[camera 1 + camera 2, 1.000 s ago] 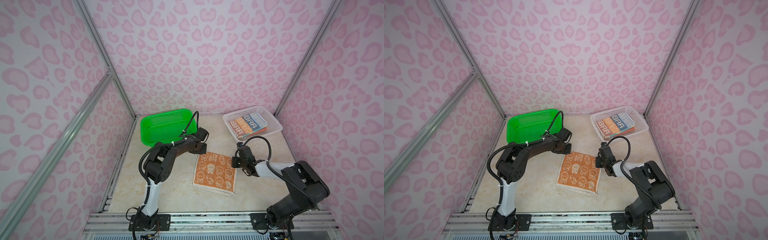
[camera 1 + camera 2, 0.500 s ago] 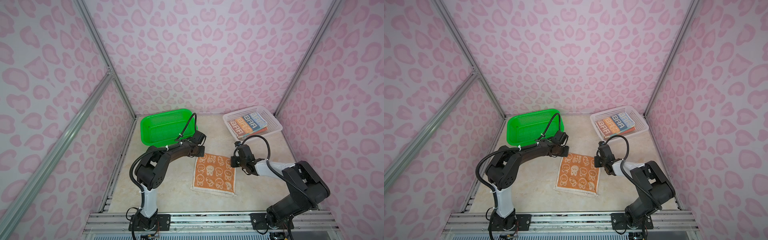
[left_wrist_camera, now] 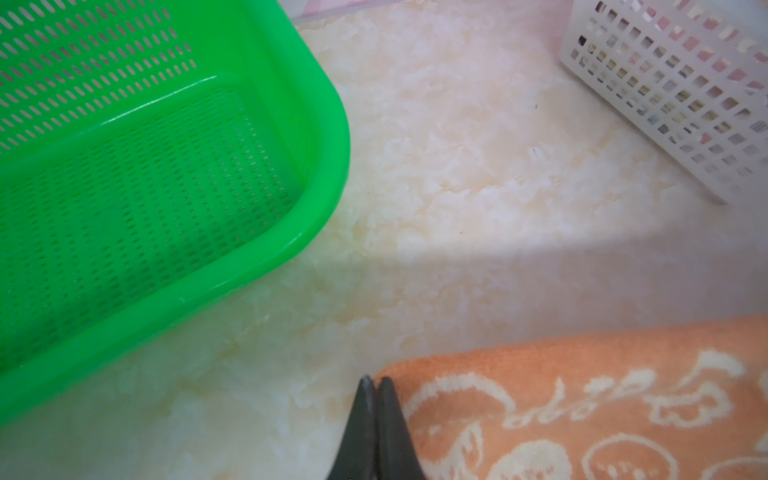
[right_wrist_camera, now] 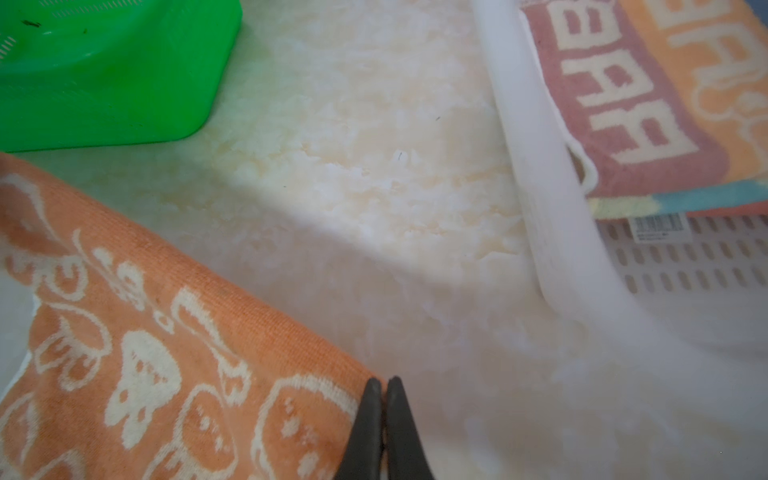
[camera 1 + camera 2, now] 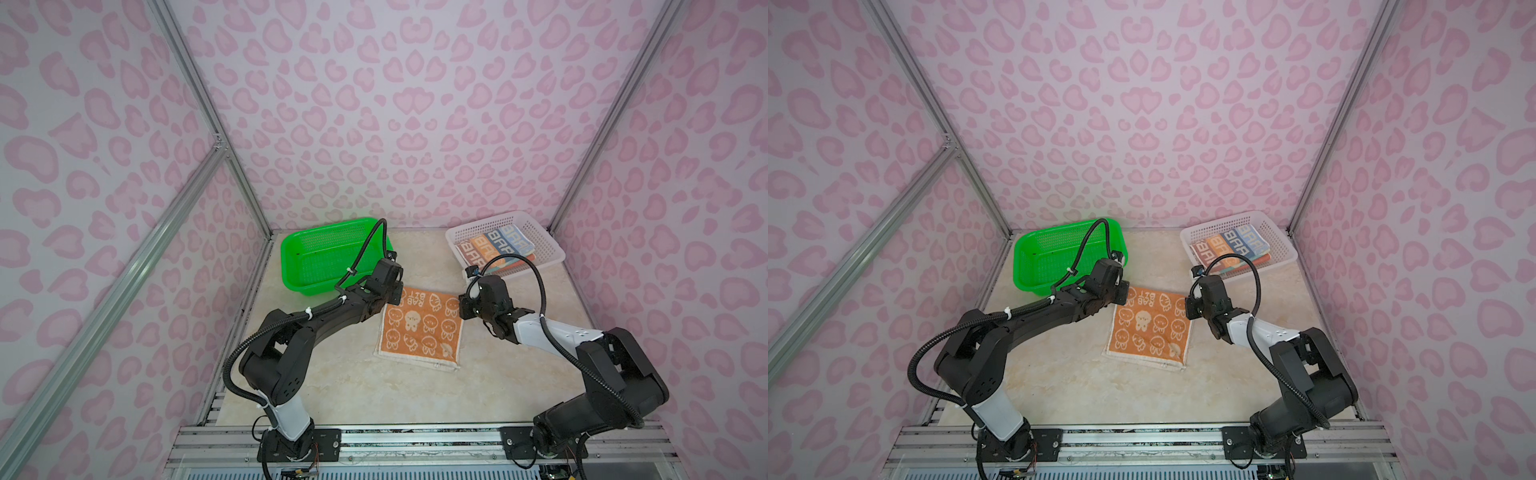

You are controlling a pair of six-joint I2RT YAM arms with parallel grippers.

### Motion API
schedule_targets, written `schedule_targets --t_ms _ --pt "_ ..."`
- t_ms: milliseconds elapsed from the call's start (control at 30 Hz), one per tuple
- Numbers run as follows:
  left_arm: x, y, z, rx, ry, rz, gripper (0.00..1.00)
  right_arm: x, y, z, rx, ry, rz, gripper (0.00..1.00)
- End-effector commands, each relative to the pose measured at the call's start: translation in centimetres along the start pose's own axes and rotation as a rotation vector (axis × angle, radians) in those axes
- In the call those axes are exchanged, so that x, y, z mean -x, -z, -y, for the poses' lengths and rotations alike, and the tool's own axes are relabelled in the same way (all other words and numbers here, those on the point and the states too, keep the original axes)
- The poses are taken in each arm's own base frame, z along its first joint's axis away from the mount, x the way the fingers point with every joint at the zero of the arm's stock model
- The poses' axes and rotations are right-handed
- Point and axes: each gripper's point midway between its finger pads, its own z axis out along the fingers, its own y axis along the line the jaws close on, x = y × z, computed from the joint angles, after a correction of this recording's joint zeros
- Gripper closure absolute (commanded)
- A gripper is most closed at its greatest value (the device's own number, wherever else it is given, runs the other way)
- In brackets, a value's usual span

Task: Fold and stack the towels

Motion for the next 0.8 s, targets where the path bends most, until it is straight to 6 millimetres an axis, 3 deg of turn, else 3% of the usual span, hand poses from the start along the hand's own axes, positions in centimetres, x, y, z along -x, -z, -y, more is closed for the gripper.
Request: schedule_targets --t_ms 0,167,300,500,767 --pt "2.8 1.3 -0.8 0.031 -0.006 0.14 0.97 1.6 0.2 -1.7 0.098 0.085 0.06 1.0" --pt "2.6 3.4 -1.2 0.004 0.024 0.221 0.97 1.4 1.4 -3.1 0.18 0.096 0.089 1.0" --pt "1.3 5.0 -1.3 -0.034 0.045 0.235 0.97 0.5 3.0 -4.0 0.227 0.085 0.109 1.0" --pt "-1.6 7.0 -0.4 -0.112 0.042 0.185 0.97 -1.6 5.2 -5.5 0.239 0.125 0.034 1.0" --pt "-6.1 9.4 1.1 -0.162 0.027 0.092 0.97 -5.3 8.3 -6.1 0.199 0.141 -0.054 1.0"
